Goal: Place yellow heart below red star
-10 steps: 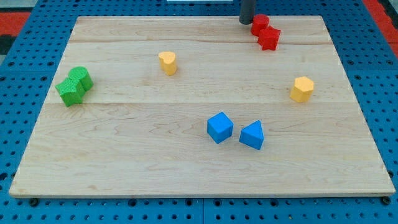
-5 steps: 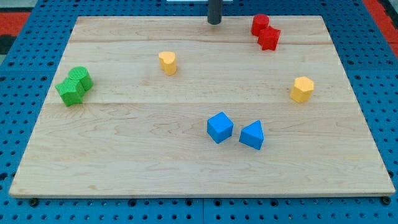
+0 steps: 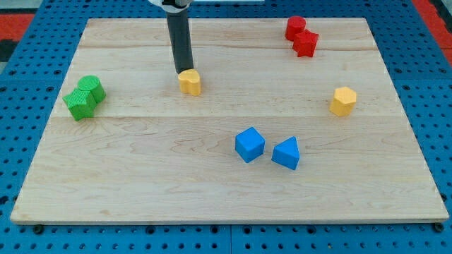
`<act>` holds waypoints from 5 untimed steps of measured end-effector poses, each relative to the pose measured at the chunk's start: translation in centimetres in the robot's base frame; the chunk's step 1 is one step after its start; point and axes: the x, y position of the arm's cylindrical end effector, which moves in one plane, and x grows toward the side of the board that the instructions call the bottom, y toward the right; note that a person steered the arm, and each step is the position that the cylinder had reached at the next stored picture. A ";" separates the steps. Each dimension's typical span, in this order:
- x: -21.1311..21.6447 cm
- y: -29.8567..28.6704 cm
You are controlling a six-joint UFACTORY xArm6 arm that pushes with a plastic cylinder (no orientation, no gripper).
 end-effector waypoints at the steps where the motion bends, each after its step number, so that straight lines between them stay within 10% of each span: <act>1: 3.6 -1.0; 3: 9.6 0.5; 5: 6.6 6.1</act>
